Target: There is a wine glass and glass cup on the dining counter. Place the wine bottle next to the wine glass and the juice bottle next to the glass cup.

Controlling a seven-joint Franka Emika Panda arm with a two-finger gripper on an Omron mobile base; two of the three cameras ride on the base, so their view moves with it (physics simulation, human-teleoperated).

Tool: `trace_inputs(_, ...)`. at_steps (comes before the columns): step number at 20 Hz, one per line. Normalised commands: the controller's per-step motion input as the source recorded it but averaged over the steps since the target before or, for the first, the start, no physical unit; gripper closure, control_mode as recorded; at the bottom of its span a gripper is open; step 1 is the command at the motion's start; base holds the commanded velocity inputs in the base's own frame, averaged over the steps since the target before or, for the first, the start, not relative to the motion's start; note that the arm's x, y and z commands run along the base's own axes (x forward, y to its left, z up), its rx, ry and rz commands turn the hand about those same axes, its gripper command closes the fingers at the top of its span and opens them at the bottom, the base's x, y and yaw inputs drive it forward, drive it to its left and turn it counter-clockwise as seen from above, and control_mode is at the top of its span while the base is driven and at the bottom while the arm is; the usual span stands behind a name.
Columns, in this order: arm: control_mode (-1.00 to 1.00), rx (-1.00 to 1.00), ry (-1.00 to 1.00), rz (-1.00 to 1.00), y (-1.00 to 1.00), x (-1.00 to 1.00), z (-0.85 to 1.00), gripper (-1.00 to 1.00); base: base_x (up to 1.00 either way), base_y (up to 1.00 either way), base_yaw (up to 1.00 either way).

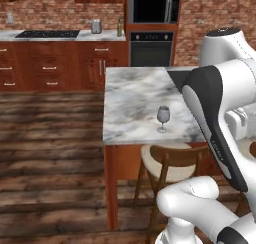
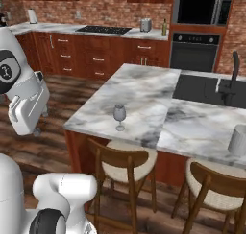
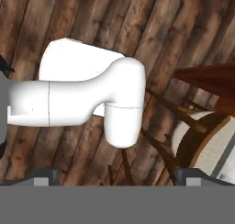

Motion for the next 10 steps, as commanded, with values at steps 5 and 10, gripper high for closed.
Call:
trace_inputs(5, 1.00, 0.00, 0.00, 0.00, 0.00, 0.00, 0.00, -1.00, 0.01, 1.00, 0.04)
trace_inputs(10, 1.00, 0.00, 0.00, 0.00, 0.00, 0.00, 0.00, -1.00, 0.36, 1.00, 0.00)
